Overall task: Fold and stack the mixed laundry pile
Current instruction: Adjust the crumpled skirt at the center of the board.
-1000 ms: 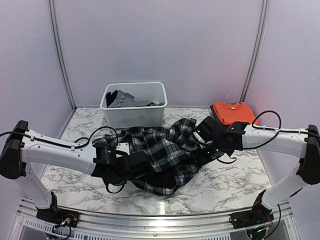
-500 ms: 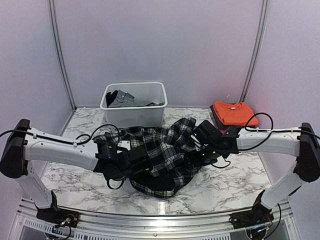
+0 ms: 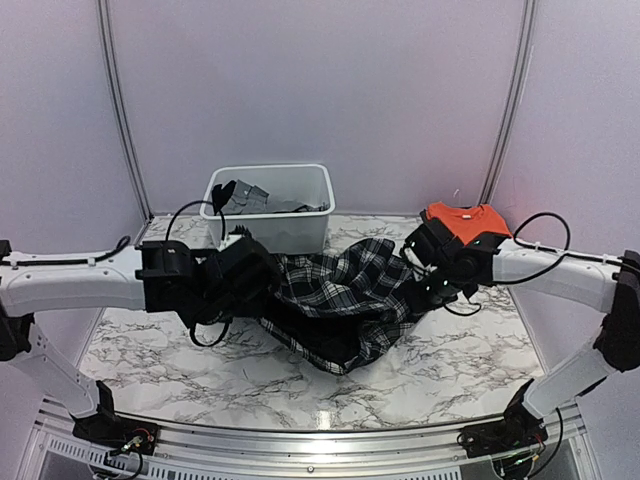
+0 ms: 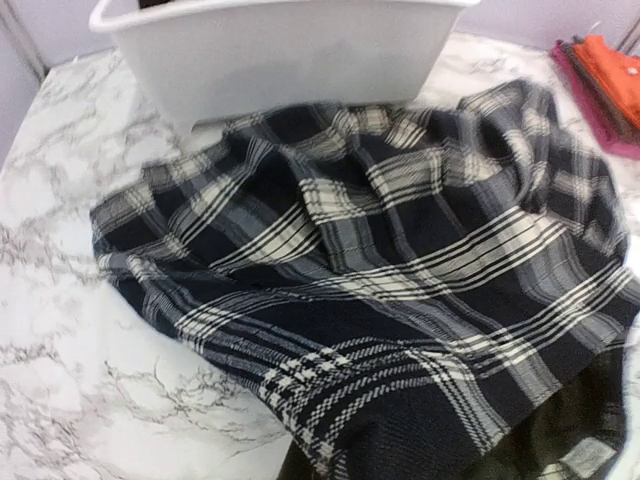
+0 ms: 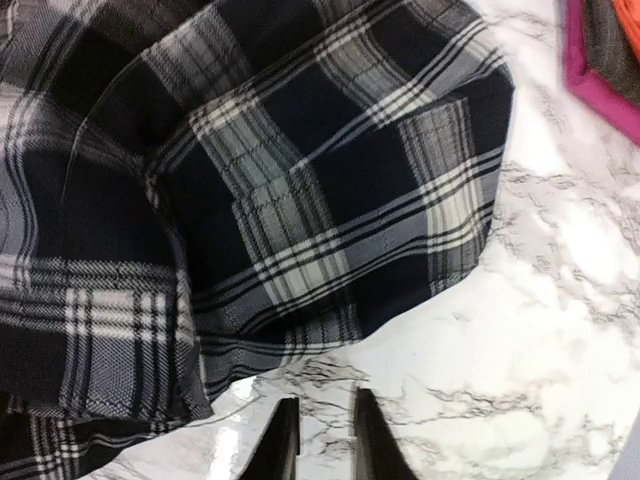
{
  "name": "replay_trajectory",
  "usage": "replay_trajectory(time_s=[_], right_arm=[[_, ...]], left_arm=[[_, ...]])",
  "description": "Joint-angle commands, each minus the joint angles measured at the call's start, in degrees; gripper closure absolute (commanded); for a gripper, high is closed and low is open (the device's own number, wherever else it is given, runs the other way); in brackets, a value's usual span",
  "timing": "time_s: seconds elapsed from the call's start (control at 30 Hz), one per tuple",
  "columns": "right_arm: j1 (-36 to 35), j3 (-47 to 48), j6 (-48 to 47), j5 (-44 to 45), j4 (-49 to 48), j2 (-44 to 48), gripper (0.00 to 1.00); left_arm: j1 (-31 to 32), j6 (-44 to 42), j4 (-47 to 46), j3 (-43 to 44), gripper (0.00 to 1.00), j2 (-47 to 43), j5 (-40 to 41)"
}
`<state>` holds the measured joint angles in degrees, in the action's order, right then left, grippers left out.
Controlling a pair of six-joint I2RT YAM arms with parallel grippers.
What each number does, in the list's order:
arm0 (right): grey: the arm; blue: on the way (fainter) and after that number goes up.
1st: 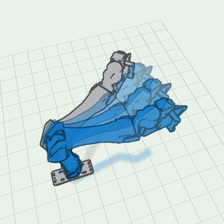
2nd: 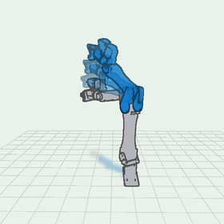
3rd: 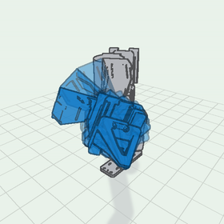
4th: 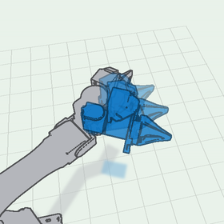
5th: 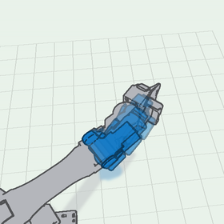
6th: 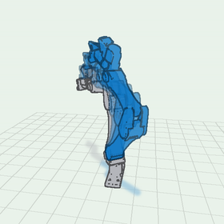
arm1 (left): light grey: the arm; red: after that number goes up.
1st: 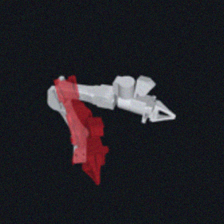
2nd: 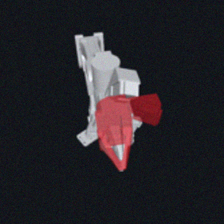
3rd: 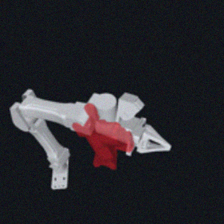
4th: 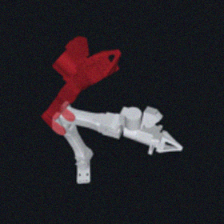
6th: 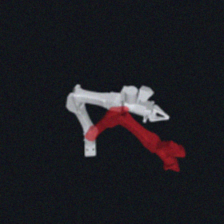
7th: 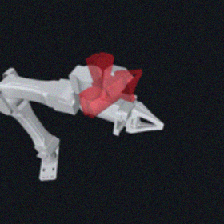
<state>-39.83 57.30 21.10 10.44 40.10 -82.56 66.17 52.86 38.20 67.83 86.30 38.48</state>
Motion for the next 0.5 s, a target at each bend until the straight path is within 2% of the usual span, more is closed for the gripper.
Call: replay_trajectory(time_s=[0.0,0.03,0.2,0.23,0.33,0.37,0.47], right_arm=[[2.25,12.11,-7.53,5.95,6.92,4.93,0.96],[2.45,15.54,-9.21,6.93,8.51,5.22,1.0],[2.61,33.26,-16.21,10.22,17.04,5.51,1.0],[2.63,35.65,-17.82,7.35,18.22,5.41,0.93],[2.58,35.02,-17.49,-8.11,17.6,6.97,0.5],[2.3,31.68,-17.41,-14.94,15.78,8.31,0.43],[-1.0,12.5,-17.28,-21.94,3.07,17.2,0.36]], left_arm=[[-0.34,-14.35,1.43,10.69,1.0,-3.88,3.4],[-0.39,-16.88,1.57,13.4,1.0,-3.75,2.91],[-0.41,-26.32,3.38,26.69,1.0,-2.99,3.73],[-0.55,-27.74,3.38,28.71,1.0,-2.65,3.08],[-0.62,-30.55,4.64,33.24,1.0,-0.38,-0.24],[-0.61,-30.57,4.99,33.69,1.0,0.18,-1.04],[-0.72,-30.07,5.15,33.0,1.0,0.62,-1.82]])
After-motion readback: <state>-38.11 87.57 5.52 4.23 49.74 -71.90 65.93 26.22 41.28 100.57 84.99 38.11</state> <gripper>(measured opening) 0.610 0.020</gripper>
